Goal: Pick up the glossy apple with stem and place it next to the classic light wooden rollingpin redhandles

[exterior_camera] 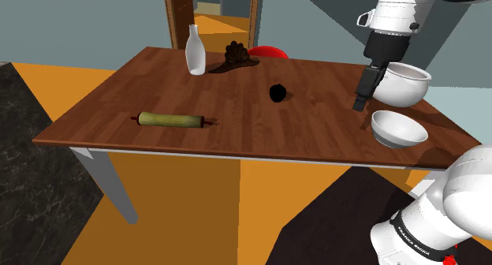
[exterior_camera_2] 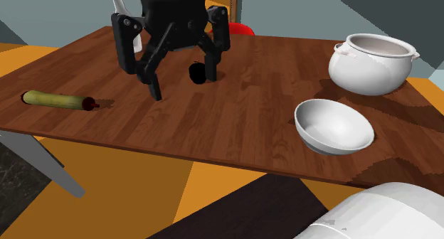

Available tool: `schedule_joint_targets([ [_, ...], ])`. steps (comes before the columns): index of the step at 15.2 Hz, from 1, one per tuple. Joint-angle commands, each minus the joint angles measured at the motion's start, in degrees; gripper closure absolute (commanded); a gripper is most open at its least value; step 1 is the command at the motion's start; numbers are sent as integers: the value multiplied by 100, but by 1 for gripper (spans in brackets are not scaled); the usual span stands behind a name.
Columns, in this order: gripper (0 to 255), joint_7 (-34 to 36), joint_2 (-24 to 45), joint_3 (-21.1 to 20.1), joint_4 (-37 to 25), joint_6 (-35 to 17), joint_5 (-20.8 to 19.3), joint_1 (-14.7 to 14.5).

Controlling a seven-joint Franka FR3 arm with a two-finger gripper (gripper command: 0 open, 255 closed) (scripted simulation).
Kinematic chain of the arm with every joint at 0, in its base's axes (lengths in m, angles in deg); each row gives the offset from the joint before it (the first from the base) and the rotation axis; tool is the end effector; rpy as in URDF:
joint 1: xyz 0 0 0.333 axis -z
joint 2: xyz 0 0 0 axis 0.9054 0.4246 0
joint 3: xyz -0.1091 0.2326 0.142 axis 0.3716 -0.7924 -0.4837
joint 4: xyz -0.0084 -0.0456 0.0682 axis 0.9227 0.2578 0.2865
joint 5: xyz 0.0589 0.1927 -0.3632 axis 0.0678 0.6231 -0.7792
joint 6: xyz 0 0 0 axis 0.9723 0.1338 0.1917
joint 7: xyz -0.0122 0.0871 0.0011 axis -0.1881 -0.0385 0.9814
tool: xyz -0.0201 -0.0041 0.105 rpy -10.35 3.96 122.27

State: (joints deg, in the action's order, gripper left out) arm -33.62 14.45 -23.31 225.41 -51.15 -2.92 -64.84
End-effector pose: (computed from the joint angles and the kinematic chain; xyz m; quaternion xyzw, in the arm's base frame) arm 0.3299 0.0395 0.5316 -0.9931 -0.0997 0.0526 0.0327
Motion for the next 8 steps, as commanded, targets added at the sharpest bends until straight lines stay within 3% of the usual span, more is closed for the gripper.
schedule_joint_targets([
  [1,0,0,0,0,0,0,0,0],
  [8,0,-1966,79,1231,719,-1471,-425,-3],
])
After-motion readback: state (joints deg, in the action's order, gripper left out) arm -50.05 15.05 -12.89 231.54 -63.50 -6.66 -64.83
